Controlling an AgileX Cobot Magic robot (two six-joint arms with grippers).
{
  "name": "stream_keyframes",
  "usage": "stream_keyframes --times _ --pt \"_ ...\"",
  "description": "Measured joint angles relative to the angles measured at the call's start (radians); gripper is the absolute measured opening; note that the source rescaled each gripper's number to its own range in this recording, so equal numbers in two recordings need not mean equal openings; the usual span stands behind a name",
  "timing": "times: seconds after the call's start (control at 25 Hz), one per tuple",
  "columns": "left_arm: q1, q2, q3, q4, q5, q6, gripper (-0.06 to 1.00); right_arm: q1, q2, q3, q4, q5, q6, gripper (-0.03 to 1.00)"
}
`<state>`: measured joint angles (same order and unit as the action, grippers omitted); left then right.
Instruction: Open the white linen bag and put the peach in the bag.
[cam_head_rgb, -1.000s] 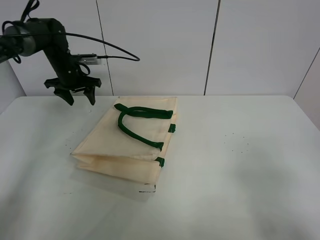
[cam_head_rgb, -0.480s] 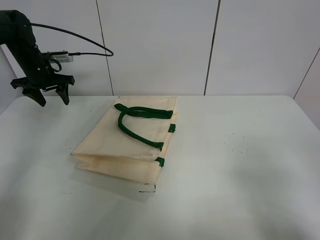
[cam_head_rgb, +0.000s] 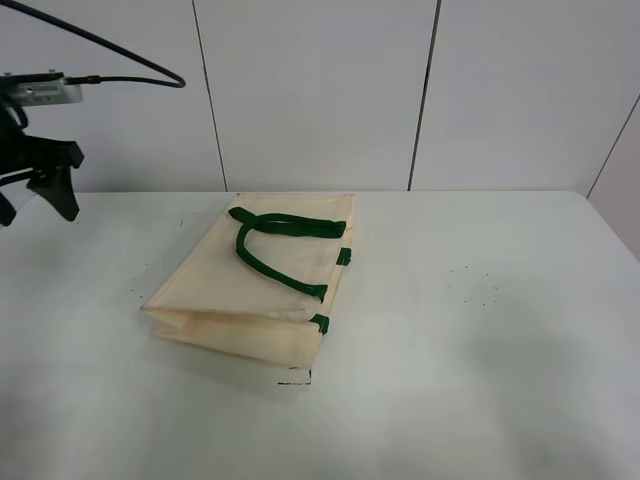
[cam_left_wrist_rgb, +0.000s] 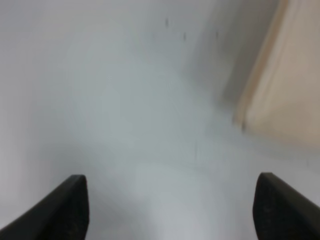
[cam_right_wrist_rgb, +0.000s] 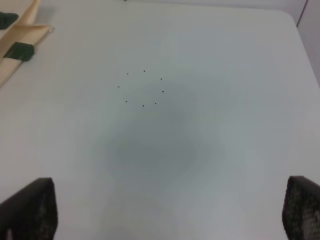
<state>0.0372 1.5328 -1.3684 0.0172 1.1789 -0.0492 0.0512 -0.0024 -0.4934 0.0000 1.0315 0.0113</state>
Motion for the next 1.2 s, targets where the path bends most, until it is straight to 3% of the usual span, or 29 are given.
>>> stream_keyframes --times 0.36,0.64,0.76,1.2 --pt "0.0 -0.505 0.491 -0.002 -0.003 0.049 1.0 0.0 0.0 0.0 0.0 0.0 0.0 1.0" --pt "0.0 -0.908 0.797 -0.004 -0.092 0.083 1.0 0.0 0.0 0.0 0.0 0.0 0.0 1.0" --pt "0.0 -1.066 0.863 -0.017 -0.109 0.091 1.0 0.0 0.0 0.0 0.0 0.0 0.0 1.0" --pt "0.0 -1.418 0.874 -0.022 -0.122 0.094 1.0 0.0 0.0 0.0 0.0 0.0 0.0 1.0"
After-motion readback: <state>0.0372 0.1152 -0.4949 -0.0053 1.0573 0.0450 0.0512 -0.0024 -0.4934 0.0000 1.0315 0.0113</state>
